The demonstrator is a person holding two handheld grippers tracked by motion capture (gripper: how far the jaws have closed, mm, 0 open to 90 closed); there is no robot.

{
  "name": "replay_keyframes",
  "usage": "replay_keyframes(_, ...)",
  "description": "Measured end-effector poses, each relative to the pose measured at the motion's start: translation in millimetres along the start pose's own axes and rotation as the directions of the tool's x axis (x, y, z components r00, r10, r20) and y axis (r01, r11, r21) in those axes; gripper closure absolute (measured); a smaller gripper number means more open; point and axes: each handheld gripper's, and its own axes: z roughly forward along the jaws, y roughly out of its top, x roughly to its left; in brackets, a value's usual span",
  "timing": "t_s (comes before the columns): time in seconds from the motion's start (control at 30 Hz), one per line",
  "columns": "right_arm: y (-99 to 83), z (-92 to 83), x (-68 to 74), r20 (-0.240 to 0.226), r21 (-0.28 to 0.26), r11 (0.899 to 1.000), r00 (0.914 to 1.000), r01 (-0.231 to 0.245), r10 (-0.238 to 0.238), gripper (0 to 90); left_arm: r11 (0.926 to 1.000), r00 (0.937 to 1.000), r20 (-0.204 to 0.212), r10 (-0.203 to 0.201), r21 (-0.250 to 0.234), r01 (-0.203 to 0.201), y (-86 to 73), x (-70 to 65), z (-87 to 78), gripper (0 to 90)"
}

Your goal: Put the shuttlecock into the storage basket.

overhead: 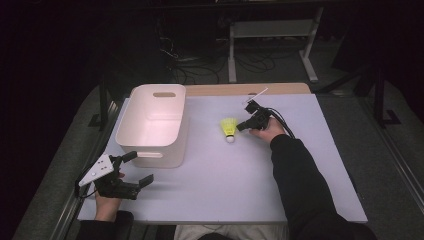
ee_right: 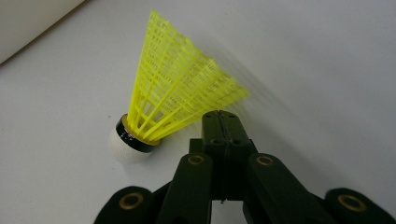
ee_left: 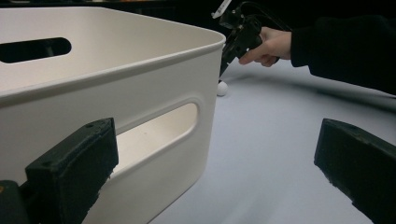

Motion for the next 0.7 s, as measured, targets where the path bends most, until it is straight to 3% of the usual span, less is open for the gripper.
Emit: replay_keyframes(0.7, 19.7, 17.2, 18.2, -0.035, 0.01, 0.999, 0.9984, 0.045, -0.045, 88.8, 0.9999, 1.0, 0.003, -0.005, 0.01, 0.005, -0.7, 1.3, 0.9, 0.0)
